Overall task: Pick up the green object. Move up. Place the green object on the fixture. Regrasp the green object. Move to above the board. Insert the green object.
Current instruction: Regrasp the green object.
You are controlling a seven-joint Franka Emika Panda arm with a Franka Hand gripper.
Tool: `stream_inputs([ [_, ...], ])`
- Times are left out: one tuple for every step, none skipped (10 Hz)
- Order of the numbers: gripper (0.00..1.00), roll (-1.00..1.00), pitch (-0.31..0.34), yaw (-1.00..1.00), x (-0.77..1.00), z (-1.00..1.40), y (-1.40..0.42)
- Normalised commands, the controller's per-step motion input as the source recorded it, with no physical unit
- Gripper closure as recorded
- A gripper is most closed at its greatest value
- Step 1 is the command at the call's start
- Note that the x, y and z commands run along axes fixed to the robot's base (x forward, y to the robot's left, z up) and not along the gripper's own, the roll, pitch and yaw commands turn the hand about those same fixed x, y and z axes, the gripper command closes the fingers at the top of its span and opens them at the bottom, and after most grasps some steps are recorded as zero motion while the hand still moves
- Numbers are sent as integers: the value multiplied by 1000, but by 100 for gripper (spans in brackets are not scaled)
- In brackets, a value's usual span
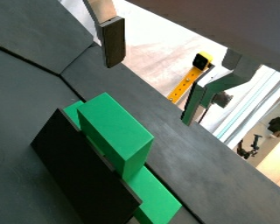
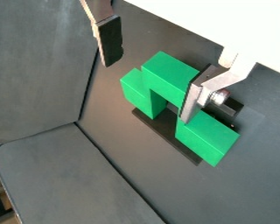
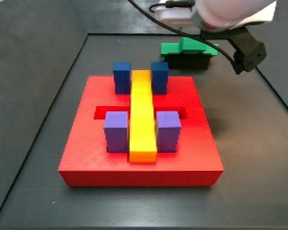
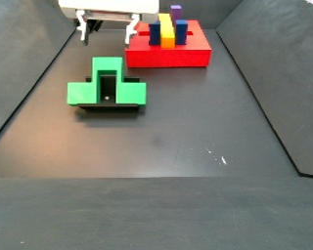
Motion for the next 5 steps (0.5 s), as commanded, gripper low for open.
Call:
stream_inputs([
  [0, -577, 149, 403, 229, -526, 174],
  [0, -611, 123, 406, 294, -463, 117],
  [0, -326, 0, 246, 177, -206, 20],
  [0, -140, -17, 180, 43, -120, 0],
  [0, 0, -23, 54, 0, -83, 0],
])
